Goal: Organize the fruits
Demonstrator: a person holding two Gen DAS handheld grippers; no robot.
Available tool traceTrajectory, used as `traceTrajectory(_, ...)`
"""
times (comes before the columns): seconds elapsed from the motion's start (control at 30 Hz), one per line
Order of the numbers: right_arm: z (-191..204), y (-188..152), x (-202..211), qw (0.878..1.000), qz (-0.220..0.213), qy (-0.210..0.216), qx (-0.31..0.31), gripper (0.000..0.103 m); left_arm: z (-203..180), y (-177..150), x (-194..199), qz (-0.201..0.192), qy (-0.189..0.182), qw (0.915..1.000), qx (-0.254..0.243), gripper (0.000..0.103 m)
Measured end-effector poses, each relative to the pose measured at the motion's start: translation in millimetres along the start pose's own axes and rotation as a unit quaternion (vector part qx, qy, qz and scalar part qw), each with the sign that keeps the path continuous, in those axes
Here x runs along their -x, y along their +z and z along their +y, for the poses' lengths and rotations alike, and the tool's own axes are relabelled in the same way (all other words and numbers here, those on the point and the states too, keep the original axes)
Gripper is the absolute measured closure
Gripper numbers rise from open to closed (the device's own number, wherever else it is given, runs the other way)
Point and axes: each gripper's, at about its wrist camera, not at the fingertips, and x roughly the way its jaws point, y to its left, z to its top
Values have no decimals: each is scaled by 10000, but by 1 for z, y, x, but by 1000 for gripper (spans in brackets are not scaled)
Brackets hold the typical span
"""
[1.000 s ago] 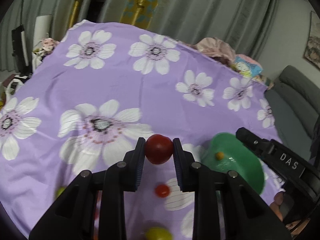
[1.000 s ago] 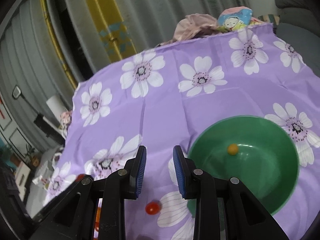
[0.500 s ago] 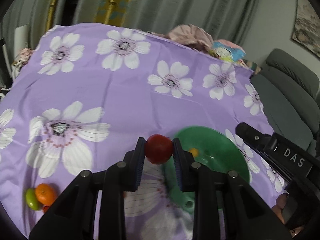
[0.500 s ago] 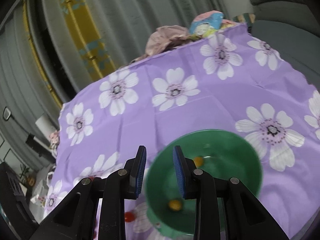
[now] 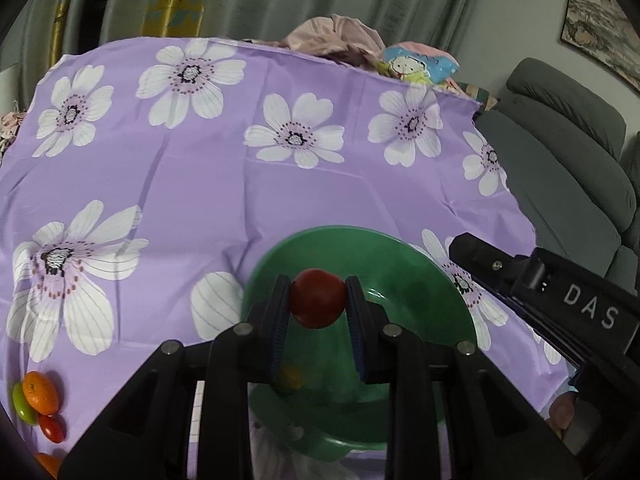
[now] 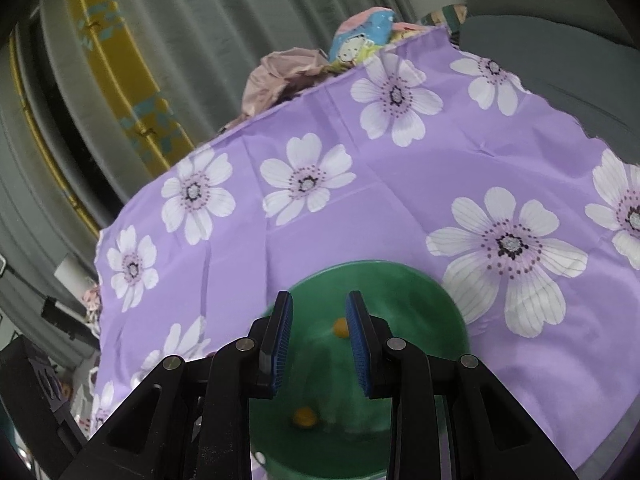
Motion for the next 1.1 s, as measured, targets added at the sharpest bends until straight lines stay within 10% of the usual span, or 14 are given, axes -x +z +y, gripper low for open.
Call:
traceTrajectory(0.23, -14, 2, -4, 9998, 125, -130, -55, 72, 2, -1, -2, 112, -24, 9999, 39, 76)
traceTrajectory(0.53, 6, -5, -14, 9941, 732, 777, 206, 73, 92, -3, 65, -211, 735, 9955, 562, 76)
traceTrajectory(0.77, 84, -45, -31, 9662, 1623, 1577, 1236, 73, 155, -18, 94, -308, 1295, 9867, 934, 76)
traceTrajectory(1.1, 132, -119, -87, 9309, 2724, 941, 2244, 73, 189, -29, 90, -206, 1343, 9821, 1303, 76)
